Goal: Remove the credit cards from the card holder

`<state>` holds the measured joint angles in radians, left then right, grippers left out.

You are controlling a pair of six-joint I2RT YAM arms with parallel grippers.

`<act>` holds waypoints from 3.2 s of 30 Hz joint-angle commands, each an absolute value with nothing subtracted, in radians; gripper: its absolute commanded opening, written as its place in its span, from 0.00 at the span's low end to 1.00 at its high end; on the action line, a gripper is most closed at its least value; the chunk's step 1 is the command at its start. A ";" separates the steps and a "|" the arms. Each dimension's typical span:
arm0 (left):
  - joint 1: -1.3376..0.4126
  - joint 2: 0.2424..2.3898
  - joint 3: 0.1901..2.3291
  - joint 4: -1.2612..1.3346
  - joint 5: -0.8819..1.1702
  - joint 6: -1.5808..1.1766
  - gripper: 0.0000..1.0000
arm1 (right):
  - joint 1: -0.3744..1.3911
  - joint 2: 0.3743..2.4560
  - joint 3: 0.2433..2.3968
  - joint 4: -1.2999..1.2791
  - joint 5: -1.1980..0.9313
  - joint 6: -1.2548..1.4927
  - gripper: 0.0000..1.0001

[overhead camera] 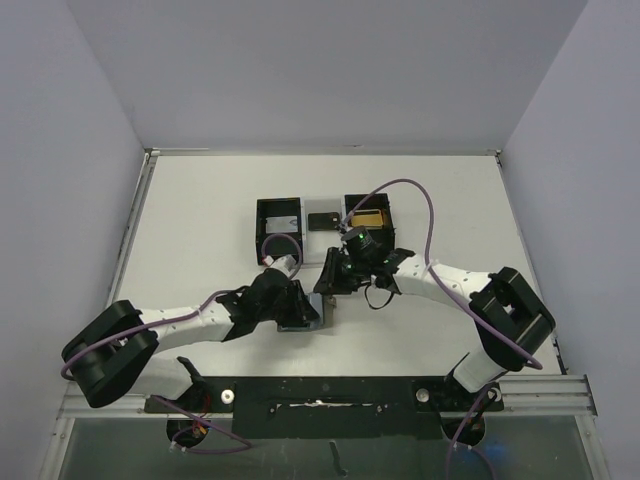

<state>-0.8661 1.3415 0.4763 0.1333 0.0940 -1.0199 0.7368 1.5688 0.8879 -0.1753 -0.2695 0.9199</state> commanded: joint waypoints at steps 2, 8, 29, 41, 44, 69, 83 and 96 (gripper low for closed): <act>-0.848 1.342 0.477 0.212 0.134 -1.009 0.23 | 0.766 1.545 0.973 -0.174 -0.293 0.884 0.22; -0.847 1.367 0.471 0.240 0.140 -1.028 0.22 | 0.772 1.598 0.986 -0.187 -0.309 0.888 0.22; -0.727 1.089 0.484 -0.061 0.043 -0.902 0.37 | 0.813 1.621 0.922 -0.241 -0.099 0.912 0.22; -0.577 1.170 0.438 0.013 0.300 -0.807 0.45 | 0.813 1.578 0.825 -0.069 -0.126 0.973 0.26; -0.576 1.199 0.447 -0.007 0.301 -0.796 0.45 | 0.822 1.574 0.786 0.036 -0.149 0.966 0.28; -0.581 1.275 0.416 0.027 0.334 -0.802 0.25 | 0.808 1.689 0.819 0.065 -0.273 0.989 0.25; -0.582 1.286 0.429 0.040 0.339 -0.809 0.16 | 0.804 1.655 0.818 0.036 -0.262 0.986 0.07; -0.592 1.253 0.442 0.003 0.313 -0.819 0.13 | 0.798 1.603 0.789 0.031 -0.247 0.986 0.00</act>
